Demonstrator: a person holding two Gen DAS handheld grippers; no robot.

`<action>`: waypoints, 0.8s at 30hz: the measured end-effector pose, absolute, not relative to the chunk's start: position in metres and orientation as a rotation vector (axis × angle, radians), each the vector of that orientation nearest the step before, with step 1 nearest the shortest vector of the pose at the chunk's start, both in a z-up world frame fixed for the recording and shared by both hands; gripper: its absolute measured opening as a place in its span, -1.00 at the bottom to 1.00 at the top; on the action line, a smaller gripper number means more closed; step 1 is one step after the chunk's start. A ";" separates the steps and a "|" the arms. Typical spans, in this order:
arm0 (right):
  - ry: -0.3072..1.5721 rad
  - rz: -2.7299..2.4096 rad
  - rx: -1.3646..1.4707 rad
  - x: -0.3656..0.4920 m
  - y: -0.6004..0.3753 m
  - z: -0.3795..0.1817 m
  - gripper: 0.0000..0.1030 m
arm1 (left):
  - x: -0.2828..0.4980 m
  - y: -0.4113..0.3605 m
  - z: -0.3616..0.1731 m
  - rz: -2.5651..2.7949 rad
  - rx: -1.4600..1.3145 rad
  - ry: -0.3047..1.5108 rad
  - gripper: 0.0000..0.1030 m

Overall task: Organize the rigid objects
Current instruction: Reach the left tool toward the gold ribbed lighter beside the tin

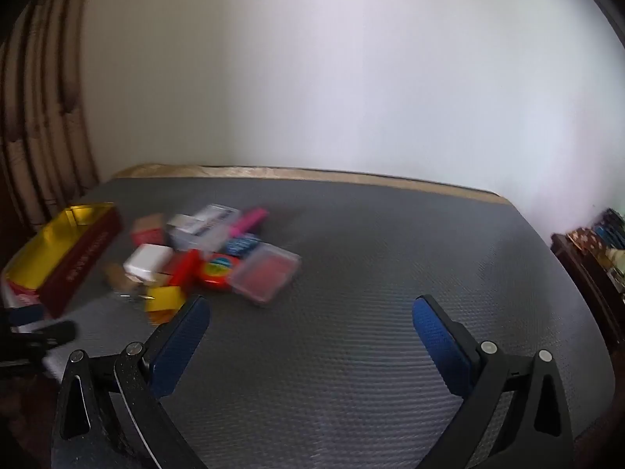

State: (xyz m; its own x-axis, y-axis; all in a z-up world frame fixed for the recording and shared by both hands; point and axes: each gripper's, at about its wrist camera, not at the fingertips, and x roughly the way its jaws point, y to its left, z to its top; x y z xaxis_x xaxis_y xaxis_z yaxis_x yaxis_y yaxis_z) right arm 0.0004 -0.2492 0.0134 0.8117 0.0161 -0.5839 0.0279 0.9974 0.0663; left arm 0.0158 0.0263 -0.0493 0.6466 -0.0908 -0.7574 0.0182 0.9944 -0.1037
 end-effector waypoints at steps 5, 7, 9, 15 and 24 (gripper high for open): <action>0.688 -0.049 0.109 0.022 -0.278 -0.012 1.00 | 0.031 0.021 -0.043 -0.158 -0.051 0.891 0.82; 0.709 -0.057 0.131 0.028 -0.288 -0.022 1.00 | 0.040 0.018 -0.039 -0.199 -0.033 0.899 0.82; 0.732 -0.057 0.155 0.032 -0.293 -0.027 1.00 | 0.053 0.017 -0.037 -0.258 -0.030 0.919 0.81; 0.732 -0.020 0.150 0.036 -0.294 -0.026 1.00 | 0.092 0.030 -0.045 -0.259 -0.181 1.048 0.82; 0.752 0.019 0.181 0.043 -0.294 -0.028 1.00 | 0.115 0.064 -0.066 -0.040 -0.583 1.147 0.82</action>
